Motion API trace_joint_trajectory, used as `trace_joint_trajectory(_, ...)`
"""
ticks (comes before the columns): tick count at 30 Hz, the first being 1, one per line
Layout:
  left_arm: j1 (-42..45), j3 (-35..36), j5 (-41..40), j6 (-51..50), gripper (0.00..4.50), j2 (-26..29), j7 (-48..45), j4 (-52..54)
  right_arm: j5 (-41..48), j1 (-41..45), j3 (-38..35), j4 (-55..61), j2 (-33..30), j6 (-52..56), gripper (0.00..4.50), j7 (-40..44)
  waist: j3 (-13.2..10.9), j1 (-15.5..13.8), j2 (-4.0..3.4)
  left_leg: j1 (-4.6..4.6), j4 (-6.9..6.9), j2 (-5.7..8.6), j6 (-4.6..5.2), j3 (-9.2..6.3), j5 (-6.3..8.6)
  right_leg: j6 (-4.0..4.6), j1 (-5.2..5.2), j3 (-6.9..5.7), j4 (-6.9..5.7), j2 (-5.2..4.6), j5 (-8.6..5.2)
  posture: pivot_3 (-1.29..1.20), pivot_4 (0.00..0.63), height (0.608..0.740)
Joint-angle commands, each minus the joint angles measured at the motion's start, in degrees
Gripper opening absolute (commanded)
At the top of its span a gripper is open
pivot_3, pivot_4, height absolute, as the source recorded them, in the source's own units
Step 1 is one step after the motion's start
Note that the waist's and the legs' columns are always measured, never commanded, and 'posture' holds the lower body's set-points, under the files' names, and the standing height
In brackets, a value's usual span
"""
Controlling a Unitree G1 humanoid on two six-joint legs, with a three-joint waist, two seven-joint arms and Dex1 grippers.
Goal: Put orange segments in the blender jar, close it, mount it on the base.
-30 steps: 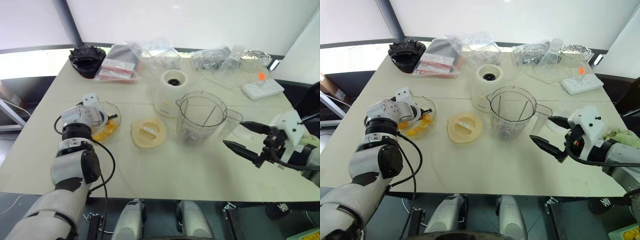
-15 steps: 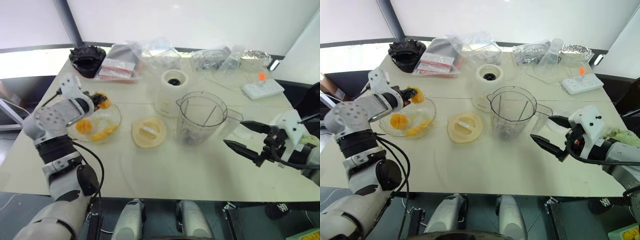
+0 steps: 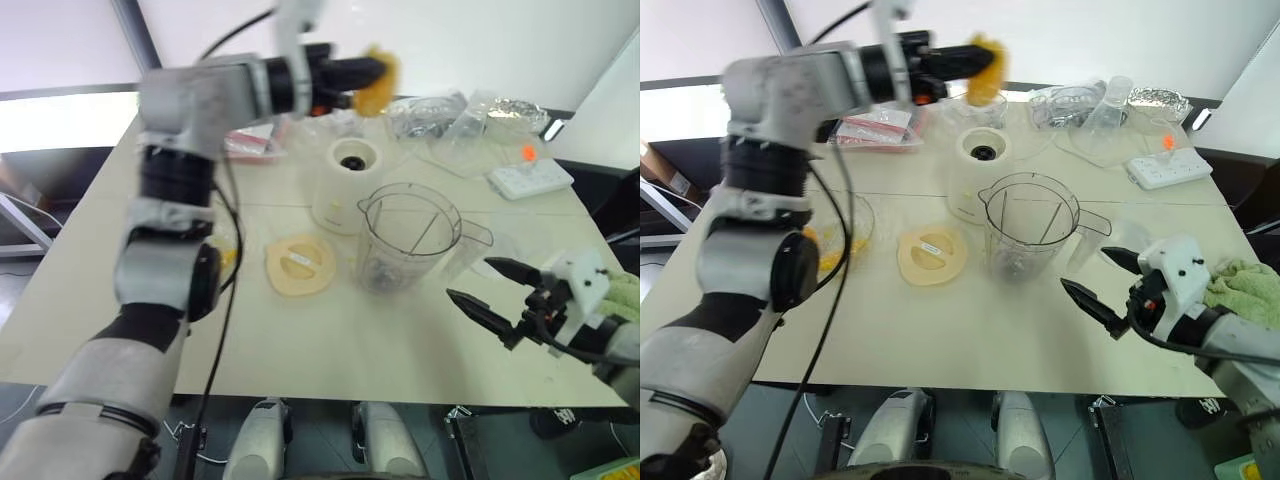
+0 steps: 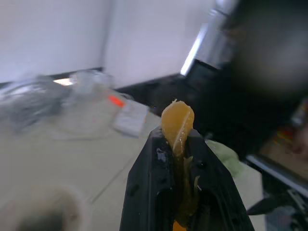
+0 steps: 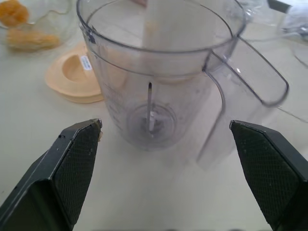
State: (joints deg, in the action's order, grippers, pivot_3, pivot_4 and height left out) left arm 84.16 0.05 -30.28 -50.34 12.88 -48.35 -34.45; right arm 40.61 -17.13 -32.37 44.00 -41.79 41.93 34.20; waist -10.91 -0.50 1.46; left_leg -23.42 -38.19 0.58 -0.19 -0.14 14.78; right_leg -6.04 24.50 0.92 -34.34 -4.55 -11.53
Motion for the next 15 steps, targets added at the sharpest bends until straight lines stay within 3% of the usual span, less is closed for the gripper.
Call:
trace_joint_trajectory(1, 5.4, -5.3, 2.6, 6.5, 0.18, -4.1, -12.3, -5.5, -0.2, -4.8, -5.3, 6.7, 4.1, -1.4, 4.50, -4.2, 0.0, 0.2, -0.01, -0.01, 0.00, -0.02, 0.09, 0.05, 0.05, -0.01, 0.01, 0.01, 0.04, 0.00, 0.01, 0.00, 0.150, 0.740)
trace_joint_trajectory(5, 5.8, -10.6, 7.4, 12.0, 0.18, -7.2, -20.4, -11.1, -0.1, -9.7, -7.2, 11.4, 8.2, -2.1, 4.50, -7.8, 0.0, 0.1, -0.12, 0.00, 0.05, -0.08, 0.31, 0.02, 0.18, -0.04, 0.02, -0.01, 0.08, 0.06, -0.04, 0.00, 0.150, 0.740)
trace_joint_trajectory(10, 4.8, -16.6, 16.2, 17.7, 0.18, -9.0, -22.1, -19.9, -1.0, -15.7, -6.9, 15.4, 12.8, -4.0, 4.50, -10.7, 0.0, -0.1, -0.15, 0.02, 0.00, -0.15, 0.31, 0.02, 0.18, 0.00, 0.05, -0.01, 0.06, 0.08, -0.01, 0.00, 0.150, 0.740)
trace_joint_trajectory(15, 4.2, -17.2, 20.1, 20.1, 0.18, -9.4, -24.4, -23.2, -2.0, -16.1, -4.7, 15.6, 13.5, -5.1, 4.50, -12.2, 0.0, -0.1, -0.14, -0.01, -0.04, -0.30, 0.32, -0.04, 0.18, 0.01, 0.05, 0.03, 0.12, 0.05, 0.00, 0.00, 0.150, 0.740)
